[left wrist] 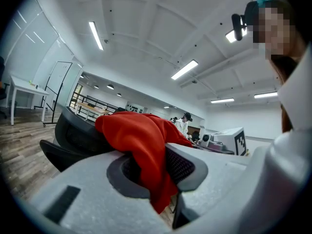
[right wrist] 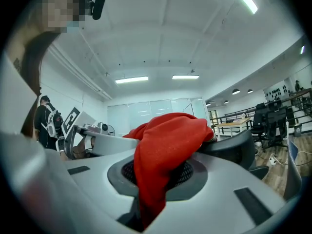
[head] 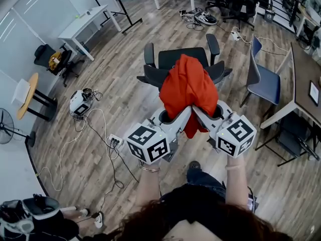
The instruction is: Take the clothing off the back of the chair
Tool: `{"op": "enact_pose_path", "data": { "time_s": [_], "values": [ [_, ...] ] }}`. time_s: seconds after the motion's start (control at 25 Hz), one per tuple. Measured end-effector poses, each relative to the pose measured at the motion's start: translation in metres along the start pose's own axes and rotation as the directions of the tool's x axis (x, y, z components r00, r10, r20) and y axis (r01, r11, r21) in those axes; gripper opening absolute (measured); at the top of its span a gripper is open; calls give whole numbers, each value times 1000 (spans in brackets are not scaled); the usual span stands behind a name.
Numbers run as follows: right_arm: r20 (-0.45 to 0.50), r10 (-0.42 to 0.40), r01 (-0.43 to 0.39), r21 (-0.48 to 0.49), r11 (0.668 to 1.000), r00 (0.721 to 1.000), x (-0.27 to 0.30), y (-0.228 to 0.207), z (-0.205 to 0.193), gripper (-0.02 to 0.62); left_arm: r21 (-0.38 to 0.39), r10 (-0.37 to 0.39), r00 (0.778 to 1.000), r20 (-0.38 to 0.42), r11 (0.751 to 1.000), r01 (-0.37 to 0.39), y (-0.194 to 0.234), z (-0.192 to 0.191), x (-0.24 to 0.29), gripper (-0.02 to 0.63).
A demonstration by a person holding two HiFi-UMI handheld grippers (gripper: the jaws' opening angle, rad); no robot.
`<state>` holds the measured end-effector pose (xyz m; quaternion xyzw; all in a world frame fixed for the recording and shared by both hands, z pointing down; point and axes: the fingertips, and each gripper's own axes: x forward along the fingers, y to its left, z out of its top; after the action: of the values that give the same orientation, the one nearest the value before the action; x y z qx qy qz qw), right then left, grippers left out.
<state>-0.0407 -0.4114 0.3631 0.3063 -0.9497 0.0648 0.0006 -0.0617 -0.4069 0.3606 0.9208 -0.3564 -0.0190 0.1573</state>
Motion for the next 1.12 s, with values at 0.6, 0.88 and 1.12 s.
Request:
{"op": "enact_pose_path", "data": {
  "time_s": [0.6, 0.88, 1.12],
  "values": [
    [100, -1, 5, -42, 999, 995, -35, 46, 39, 58, 65, -40, 998, 43, 997, 37, -53, 29, -35, 89],
    [105, -6, 11, -55, 998, 994, -49, 75, 38, 60, 74, -49, 997, 55, 996, 45, -72, 24, -61, 89],
    [123, -8, 16, -68, 998, 992, -61, 103, 41, 60, 96, -58, 996, 67, 994, 52, -90, 24, -86, 89]
  ]
}}
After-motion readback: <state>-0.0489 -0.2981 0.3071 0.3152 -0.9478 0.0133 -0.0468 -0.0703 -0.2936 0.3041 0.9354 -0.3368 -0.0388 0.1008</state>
